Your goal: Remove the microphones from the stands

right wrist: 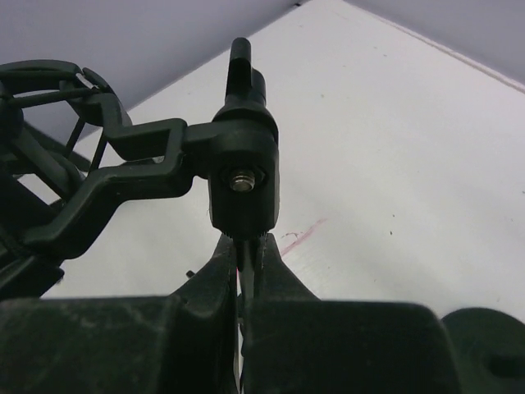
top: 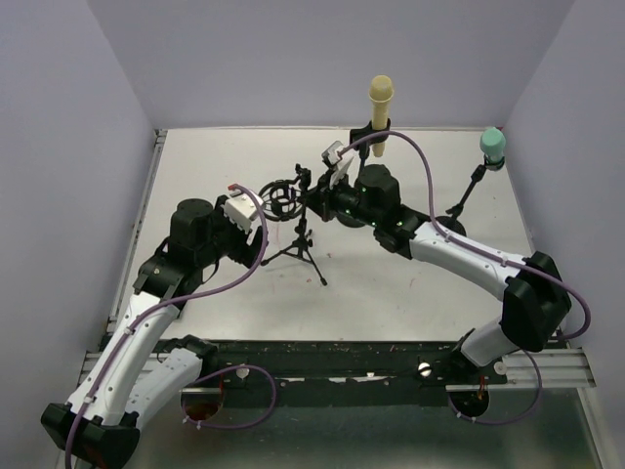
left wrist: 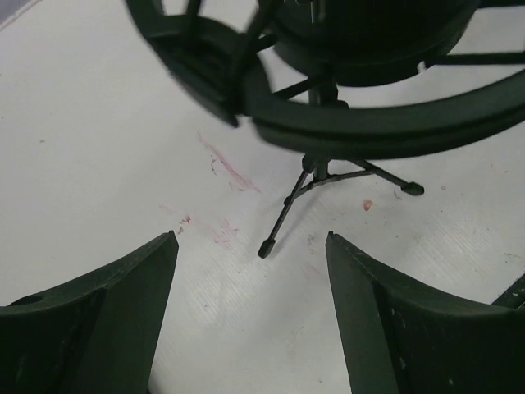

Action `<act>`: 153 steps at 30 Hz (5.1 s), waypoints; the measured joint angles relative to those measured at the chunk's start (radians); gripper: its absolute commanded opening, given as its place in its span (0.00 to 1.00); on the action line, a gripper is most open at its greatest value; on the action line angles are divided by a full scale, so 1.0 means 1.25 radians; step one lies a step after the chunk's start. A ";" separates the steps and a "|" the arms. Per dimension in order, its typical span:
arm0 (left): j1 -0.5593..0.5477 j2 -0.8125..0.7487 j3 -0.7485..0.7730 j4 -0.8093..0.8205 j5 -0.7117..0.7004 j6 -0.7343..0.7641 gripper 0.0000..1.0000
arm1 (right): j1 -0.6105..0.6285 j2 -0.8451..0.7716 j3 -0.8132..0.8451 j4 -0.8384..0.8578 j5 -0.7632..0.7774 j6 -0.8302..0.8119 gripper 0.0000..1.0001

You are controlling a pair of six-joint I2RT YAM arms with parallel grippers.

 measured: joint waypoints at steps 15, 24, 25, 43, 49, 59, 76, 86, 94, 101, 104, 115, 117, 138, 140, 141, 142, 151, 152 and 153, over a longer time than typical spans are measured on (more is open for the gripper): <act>0.001 -0.117 -0.114 0.067 -0.067 -0.029 0.82 | 0.177 -0.012 0.017 -0.060 0.443 0.096 0.64; 0.001 -0.217 -0.134 -0.066 -0.062 0.048 0.82 | 0.125 -0.071 -0.004 -0.135 0.120 -0.060 0.80; 0.001 -0.218 -0.134 -0.077 -0.060 0.055 0.82 | 0.097 -0.076 -0.003 -0.139 0.066 -0.073 0.80; 0.031 -0.184 -0.025 -0.281 -0.011 0.202 0.81 | -0.094 0.051 0.005 -0.081 -0.598 -0.283 0.71; 0.059 -0.185 -0.016 -0.316 -0.009 0.226 0.80 | -0.086 0.106 0.005 0.093 -0.619 -0.148 0.65; 0.089 -0.207 0.013 -0.342 0.003 0.263 0.80 | -0.029 0.137 0.023 0.154 -0.620 -0.097 0.01; 0.093 -0.321 -0.075 -0.191 0.150 0.300 0.71 | 0.001 0.041 0.054 -0.051 -0.264 -0.004 0.01; 0.028 -0.158 -0.193 0.124 0.215 0.377 0.65 | 0.013 0.083 0.170 -0.229 -0.036 0.099 0.01; -0.009 0.003 -0.199 0.254 0.240 0.397 0.60 | 0.009 0.096 0.188 -0.257 -0.012 0.083 0.01; -0.018 0.133 -0.134 0.293 0.250 0.356 0.55 | 0.009 0.105 0.188 -0.240 -0.005 0.079 0.01; -0.025 0.154 -0.134 0.302 0.249 0.340 0.59 | 0.009 0.105 0.188 -0.241 0.011 0.081 0.01; -0.054 0.248 -0.108 0.341 0.204 0.254 0.49 | 0.009 0.107 0.188 -0.241 0.030 0.082 0.01; -0.056 0.267 -0.092 0.342 0.195 0.245 0.47 | 0.009 0.107 0.188 -0.241 0.030 0.082 0.01; -0.089 0.304 -0.045 0.294 0.175 0.263 0.00 | 0.009 0.108 0.198 -0.263 0.071 0.091 0.01; -0.094 0.299 -0.045 0.289 0.167 0.325 0.00 | 0.009 0.114 0.227 -0.302 0.077 0.094 0.01; -0.097 0.294 -0.046 0.288 0.161 0.356 0.00 | 0.009 0.118 0.243 -0.320 0.079 0.096 0.01; -0.101 0.287 -0.052 0.294 0.154 0.395 0.00 | 0.009 0.127 0.269 -0.347 0.083 0.096 0.01; -0.160 0.239 -0.226 0.560 0.081 0.764 0.00 | 0.009 0.150 0.355 -0.466 0.118 0.097 0.01; -0.164 0.241 -0.239 0.580 0.074 0.784 0.00 | 0.008 0.150 0.355 -0.471 0.123 0.098 0.01; -0.171 0.244 -0.251 0.602 0.065 0.806 0.00 | 0.008 0.151 0.355 -0.475 0.127 0.098 0.01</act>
